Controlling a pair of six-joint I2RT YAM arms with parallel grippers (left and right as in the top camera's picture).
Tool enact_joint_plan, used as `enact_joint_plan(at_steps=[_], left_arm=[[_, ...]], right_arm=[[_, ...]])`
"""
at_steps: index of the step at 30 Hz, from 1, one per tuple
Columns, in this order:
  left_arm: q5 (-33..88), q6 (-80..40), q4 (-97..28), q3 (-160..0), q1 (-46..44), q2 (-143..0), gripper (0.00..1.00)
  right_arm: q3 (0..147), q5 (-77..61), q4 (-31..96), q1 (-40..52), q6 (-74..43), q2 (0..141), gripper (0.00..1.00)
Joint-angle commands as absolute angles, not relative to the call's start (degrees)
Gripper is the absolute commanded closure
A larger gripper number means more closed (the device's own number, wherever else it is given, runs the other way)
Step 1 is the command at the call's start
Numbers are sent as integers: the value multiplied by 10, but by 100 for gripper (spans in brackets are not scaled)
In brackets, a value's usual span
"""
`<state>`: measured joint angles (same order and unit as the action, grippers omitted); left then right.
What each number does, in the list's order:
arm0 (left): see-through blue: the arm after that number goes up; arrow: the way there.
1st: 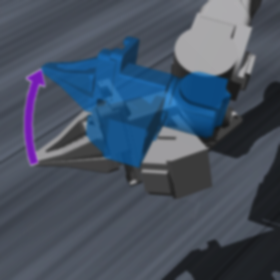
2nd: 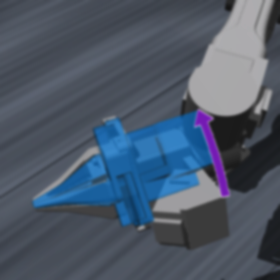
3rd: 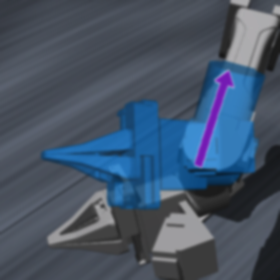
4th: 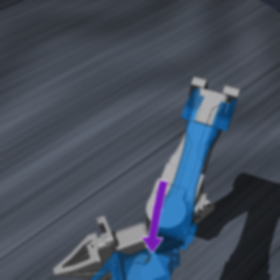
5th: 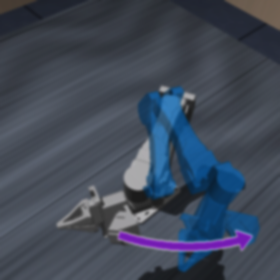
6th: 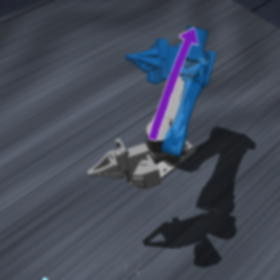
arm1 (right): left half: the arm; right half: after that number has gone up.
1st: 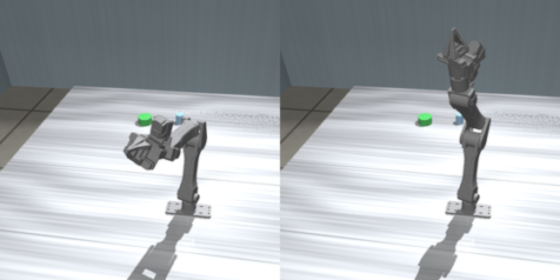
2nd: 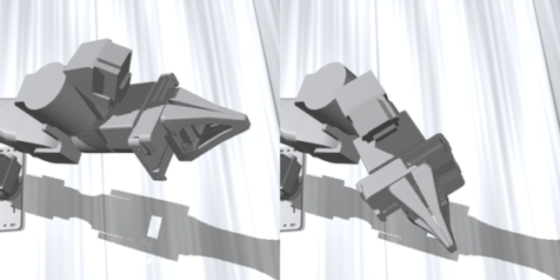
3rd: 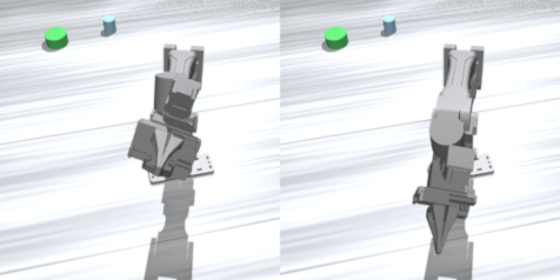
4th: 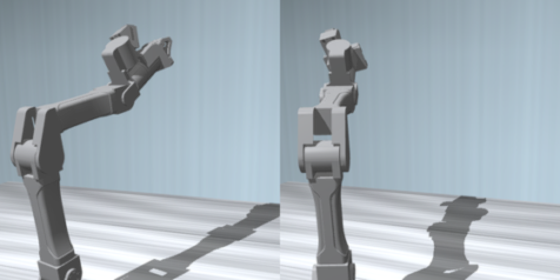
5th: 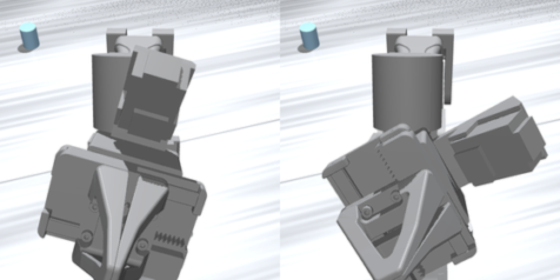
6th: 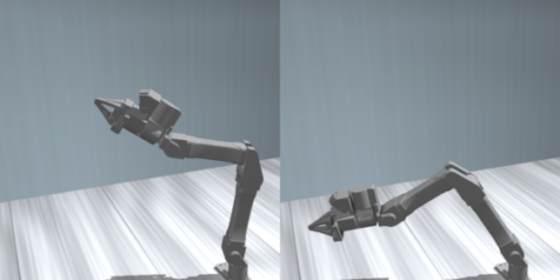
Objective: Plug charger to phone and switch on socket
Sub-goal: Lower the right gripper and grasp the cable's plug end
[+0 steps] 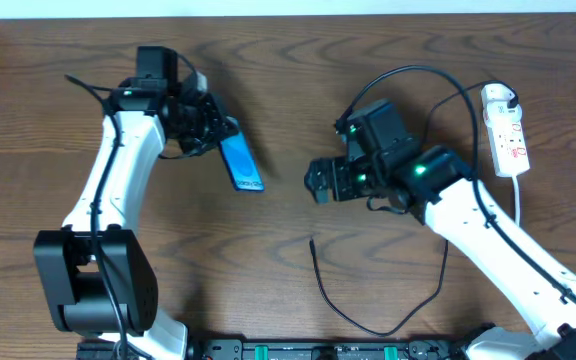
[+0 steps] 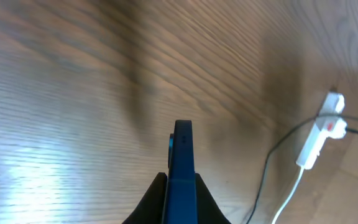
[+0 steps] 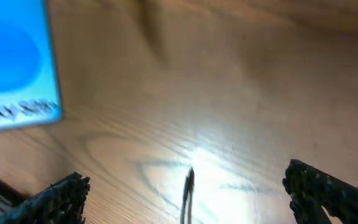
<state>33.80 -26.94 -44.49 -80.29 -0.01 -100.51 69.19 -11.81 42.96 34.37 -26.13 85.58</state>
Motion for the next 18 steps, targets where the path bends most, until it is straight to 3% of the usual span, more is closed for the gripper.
enact_joint_plan(at_steps=[1, 18], left_arm=[[327, -264, -453, -808, 26, -1005, 93], [322, -255, -467, -808, 69, -1005, 93]], right_arm=[[701, -53, 450, 375, -288, 861, 1], [701, -45, 503, 467, -385, 1004, 1]])
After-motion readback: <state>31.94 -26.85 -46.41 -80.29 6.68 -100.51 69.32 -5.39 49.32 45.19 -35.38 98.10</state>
